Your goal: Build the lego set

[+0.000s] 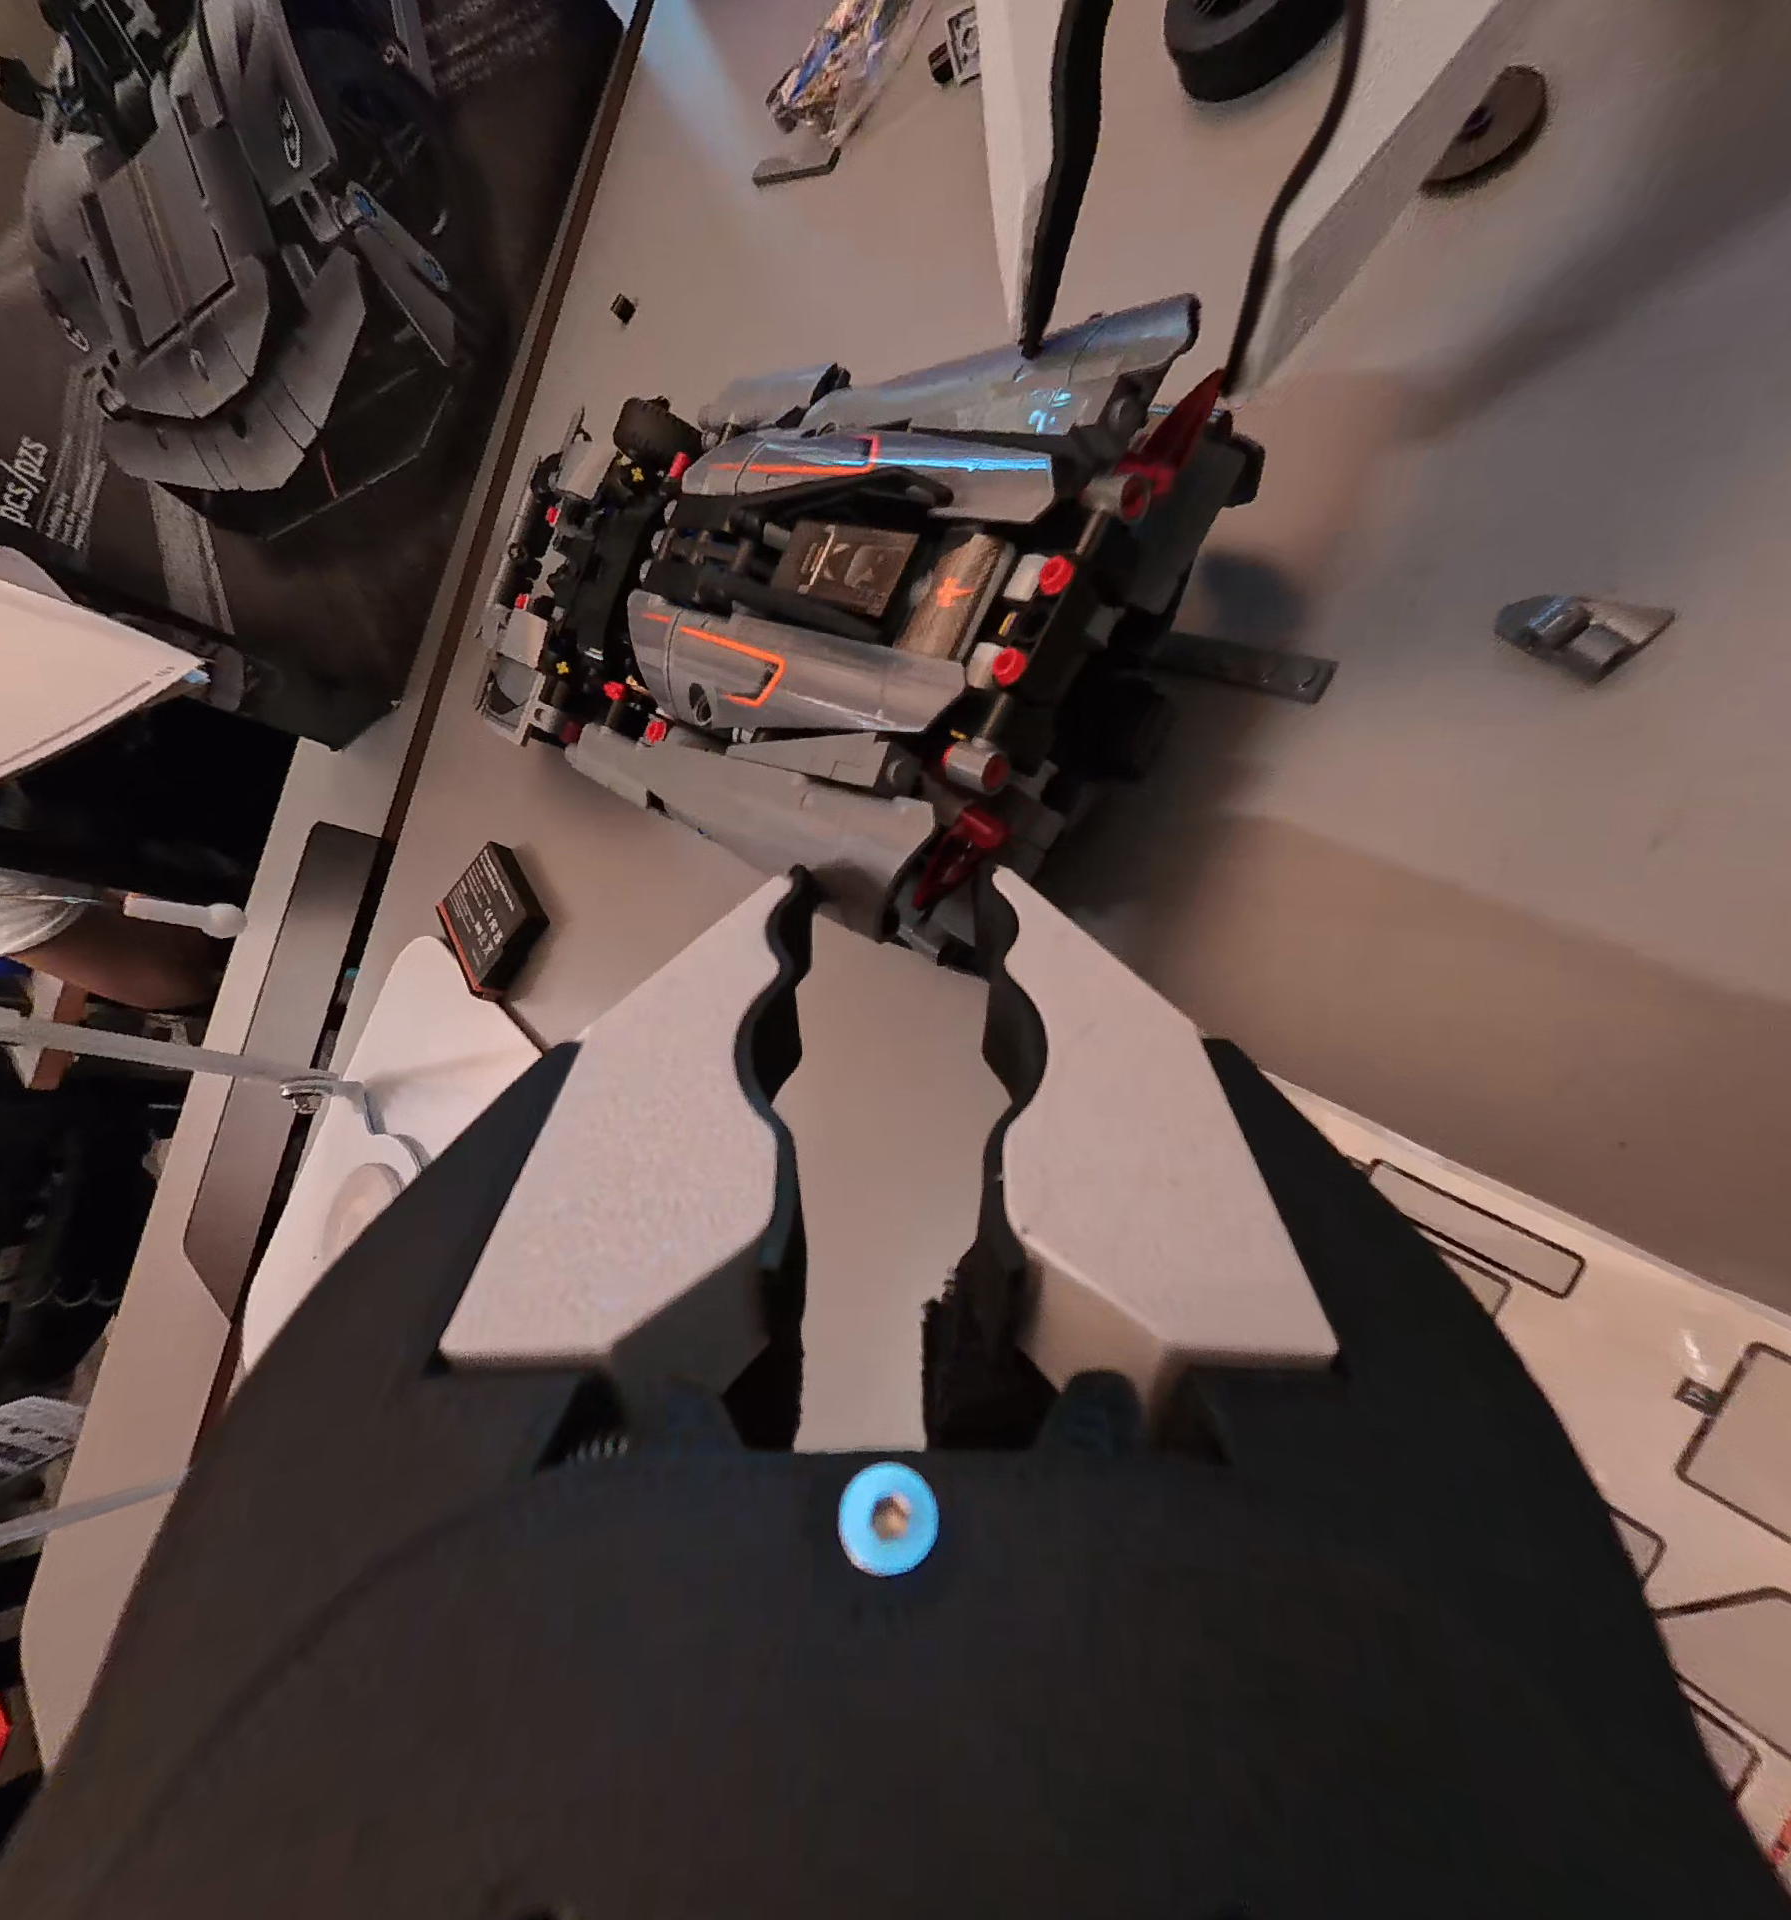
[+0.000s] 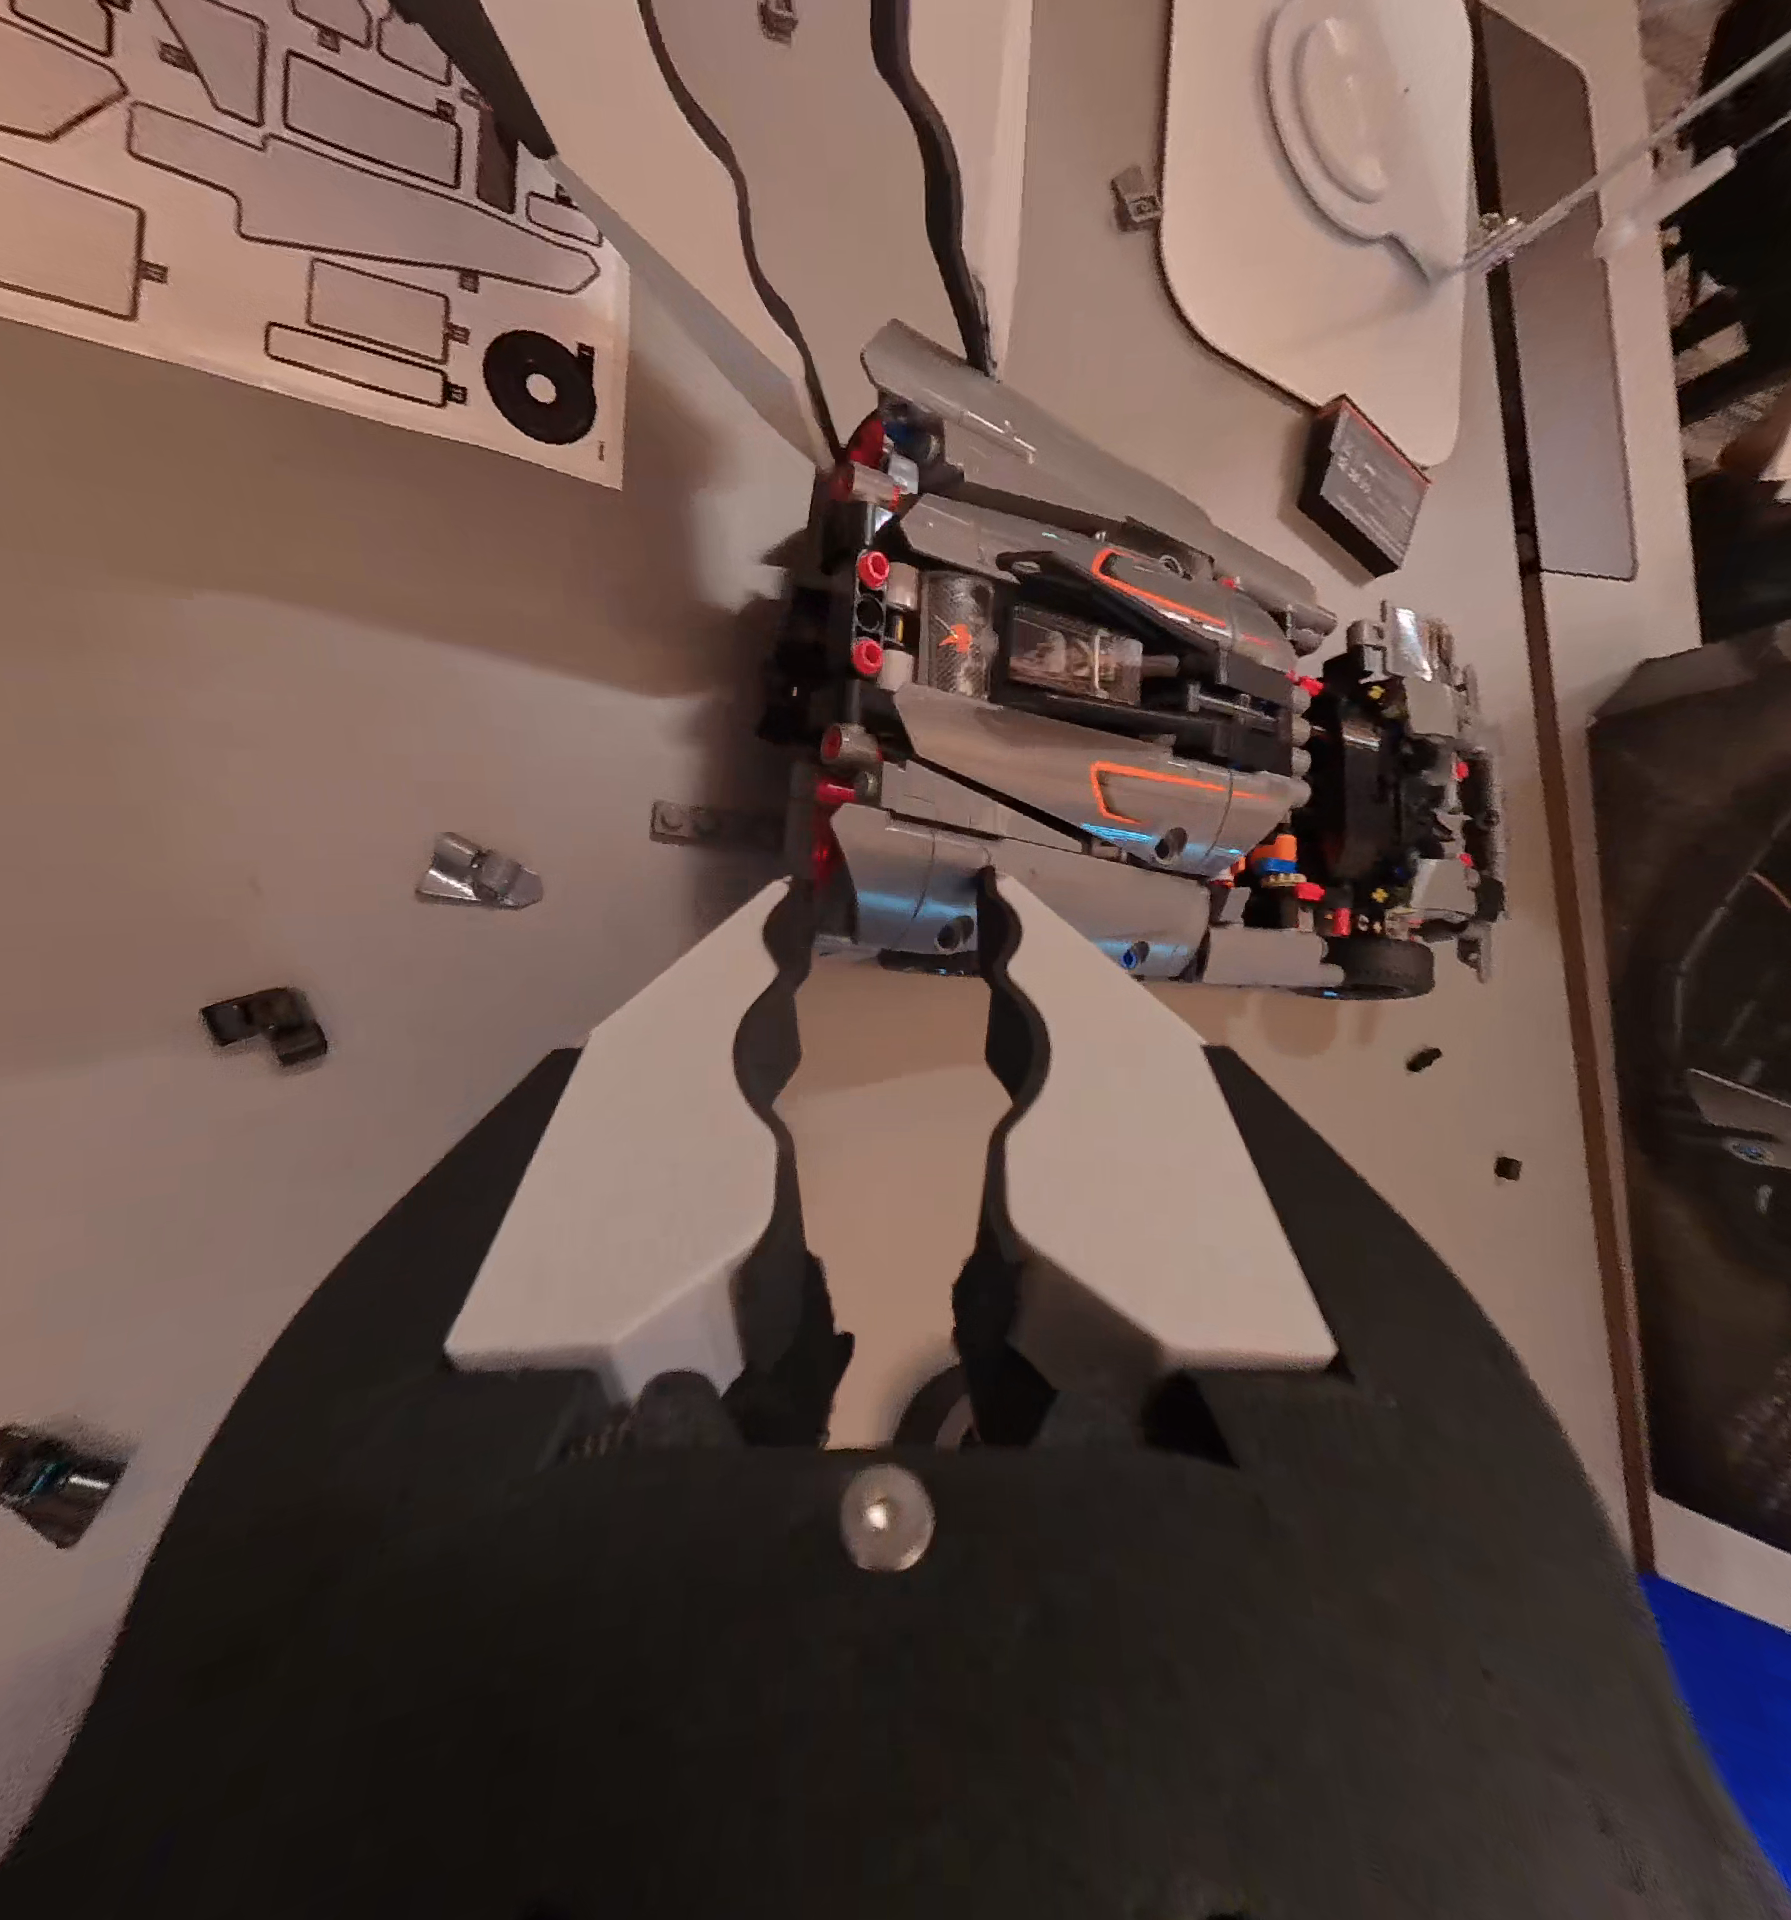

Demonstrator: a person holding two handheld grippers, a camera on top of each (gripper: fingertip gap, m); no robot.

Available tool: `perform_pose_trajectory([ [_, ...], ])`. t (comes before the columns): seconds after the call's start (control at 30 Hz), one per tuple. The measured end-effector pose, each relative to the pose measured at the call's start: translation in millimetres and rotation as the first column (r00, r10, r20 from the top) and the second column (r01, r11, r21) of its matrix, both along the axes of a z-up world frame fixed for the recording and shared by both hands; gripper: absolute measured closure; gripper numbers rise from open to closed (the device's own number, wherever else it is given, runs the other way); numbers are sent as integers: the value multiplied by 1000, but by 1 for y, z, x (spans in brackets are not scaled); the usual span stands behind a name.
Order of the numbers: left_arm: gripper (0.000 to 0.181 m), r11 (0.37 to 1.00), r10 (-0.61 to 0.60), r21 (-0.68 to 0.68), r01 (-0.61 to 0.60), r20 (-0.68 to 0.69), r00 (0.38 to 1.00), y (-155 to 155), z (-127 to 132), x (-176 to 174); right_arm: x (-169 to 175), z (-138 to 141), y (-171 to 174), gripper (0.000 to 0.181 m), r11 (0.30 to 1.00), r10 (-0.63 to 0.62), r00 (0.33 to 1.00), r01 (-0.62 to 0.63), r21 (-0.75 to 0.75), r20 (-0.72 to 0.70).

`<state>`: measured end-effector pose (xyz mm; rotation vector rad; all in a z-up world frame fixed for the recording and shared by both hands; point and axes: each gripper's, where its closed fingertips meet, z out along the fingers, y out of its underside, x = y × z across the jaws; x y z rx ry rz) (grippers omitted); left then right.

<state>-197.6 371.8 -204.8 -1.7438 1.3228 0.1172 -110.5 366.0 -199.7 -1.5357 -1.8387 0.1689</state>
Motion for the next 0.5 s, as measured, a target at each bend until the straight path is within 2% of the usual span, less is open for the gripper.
perform_pose_trajectory([
  [0.2,150,1000,-4,8,4,-48,999,-3,-1,0,1,-1,-1,152,999,-20,1000,19,27,19],
  [0.4,152,1000,-7,-4,7,-41,999,-5,-6,-1,0,-3,-6,152,999,-3,999,1,48,35],
  [0.5,152,1000,-5,4,5,-57,998,-7,-9,-2,0,0,-11,148,1000,7,1000,-8,25,28],
])
